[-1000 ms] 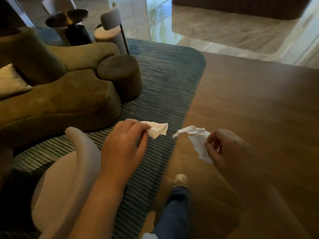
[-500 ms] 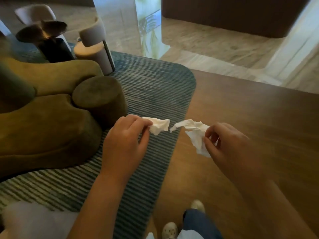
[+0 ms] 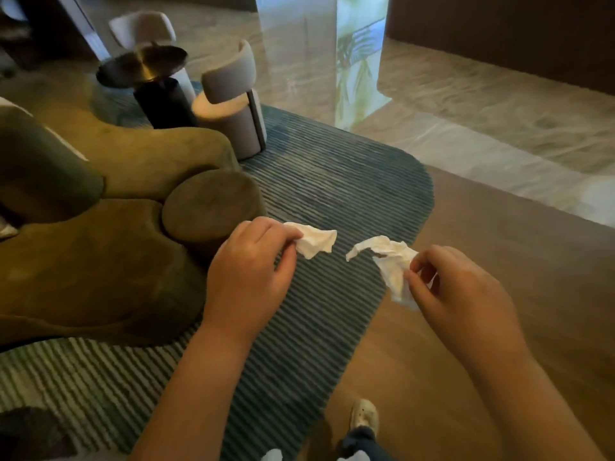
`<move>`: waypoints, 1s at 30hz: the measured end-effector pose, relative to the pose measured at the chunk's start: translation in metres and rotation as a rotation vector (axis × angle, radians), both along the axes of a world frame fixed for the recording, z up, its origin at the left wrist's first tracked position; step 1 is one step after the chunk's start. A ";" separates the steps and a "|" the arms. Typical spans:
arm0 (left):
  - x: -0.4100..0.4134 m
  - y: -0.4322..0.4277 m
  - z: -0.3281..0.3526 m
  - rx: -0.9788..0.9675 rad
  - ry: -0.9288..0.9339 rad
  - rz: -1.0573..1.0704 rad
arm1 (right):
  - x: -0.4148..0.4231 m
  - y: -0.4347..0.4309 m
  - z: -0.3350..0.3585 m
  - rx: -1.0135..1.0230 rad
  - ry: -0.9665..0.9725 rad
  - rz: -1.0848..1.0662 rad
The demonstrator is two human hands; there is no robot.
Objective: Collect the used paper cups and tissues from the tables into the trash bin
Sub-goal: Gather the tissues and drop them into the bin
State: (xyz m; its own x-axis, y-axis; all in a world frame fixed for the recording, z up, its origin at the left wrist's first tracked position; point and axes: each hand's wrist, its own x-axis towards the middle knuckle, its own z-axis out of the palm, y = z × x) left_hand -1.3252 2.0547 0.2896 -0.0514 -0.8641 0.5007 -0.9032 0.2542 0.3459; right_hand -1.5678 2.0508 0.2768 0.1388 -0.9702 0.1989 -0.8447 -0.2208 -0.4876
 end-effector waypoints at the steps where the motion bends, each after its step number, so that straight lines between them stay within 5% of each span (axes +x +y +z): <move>1: -0.006 -0.020 0.001 0.000 0.004 0.008 | -0.001 -0.025 0.002 -0.006 0.004 0.029; 16: 0.053 -0.283 -0.033 0.079 0.011 0.304 | 0.072 -0.359 -0.016 0.040 0.028 0.285; 30: 0.117 -0.589 -0.009 -0.014 -0.042 0.284 | 0.137 -0.662 0.004 0.087 0.059 0.317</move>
State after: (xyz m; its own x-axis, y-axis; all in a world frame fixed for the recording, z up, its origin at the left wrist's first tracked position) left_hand -1.2080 1.4655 0.2807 0.1706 -0.8400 0.5151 -0.9523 -0.0062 0.3052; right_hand -1.4307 1.3889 0.2803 0.4452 -0.8898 0.1000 -0.7682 -0.4369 -0.4680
